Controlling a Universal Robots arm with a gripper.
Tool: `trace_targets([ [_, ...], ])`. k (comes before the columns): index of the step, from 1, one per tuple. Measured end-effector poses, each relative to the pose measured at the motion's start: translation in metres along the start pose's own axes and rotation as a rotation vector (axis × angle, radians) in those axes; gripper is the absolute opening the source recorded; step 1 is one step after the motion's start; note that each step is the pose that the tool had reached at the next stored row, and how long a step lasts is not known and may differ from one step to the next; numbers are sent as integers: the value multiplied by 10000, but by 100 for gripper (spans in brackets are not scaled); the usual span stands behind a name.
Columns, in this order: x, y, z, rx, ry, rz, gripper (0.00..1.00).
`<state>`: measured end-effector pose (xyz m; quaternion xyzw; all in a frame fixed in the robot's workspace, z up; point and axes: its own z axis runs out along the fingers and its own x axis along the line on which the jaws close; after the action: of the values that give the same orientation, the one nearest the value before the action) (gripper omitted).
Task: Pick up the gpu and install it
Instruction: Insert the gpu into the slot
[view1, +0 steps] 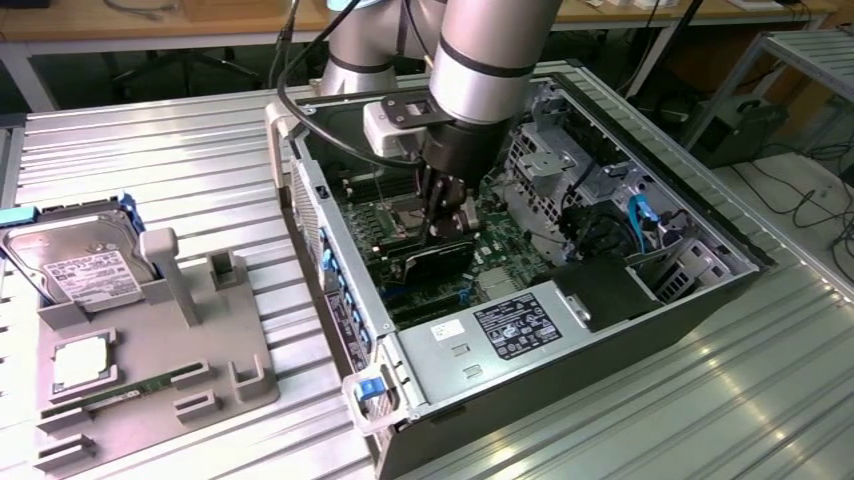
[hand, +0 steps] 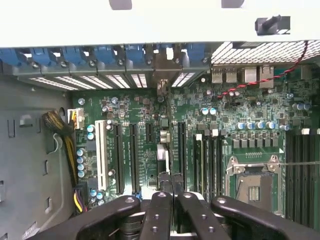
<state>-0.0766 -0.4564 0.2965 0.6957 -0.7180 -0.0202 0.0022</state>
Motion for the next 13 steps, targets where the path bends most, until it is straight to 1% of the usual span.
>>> trace_targets([
  [13,0,0,-1,0,2,-1,14],
])
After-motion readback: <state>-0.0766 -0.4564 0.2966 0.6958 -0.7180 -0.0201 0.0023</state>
